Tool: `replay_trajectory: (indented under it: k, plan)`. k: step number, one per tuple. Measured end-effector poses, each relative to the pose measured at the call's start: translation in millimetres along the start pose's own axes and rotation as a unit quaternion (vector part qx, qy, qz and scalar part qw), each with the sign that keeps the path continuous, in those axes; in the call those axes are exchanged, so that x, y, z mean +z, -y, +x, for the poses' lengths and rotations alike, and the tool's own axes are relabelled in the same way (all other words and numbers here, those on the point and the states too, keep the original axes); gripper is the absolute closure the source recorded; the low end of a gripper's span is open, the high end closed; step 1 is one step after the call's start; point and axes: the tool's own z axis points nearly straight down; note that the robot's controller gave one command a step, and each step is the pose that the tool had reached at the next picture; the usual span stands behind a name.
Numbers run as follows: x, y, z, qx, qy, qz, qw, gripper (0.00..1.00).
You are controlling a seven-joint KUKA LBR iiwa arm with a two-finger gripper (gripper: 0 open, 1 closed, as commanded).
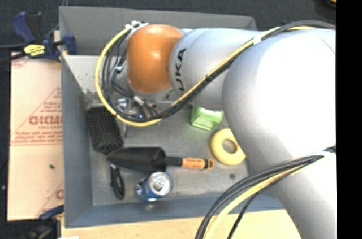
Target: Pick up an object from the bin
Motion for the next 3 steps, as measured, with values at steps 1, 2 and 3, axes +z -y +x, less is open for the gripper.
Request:
replay_trajectory:
  k: [1, 2, 3]
  plan:
    - [6, 51, 35.9, 0.031, -0.0009, 0.001, 0.9995, 1.00]
    - [-12, 15, 1.6, 0.116, 0.0080, -0.004, 0.9932, 1.00]
    - [-17, 51, 42.8, 0.039, 0.0006, 0.001, 0.9992, 1.00]
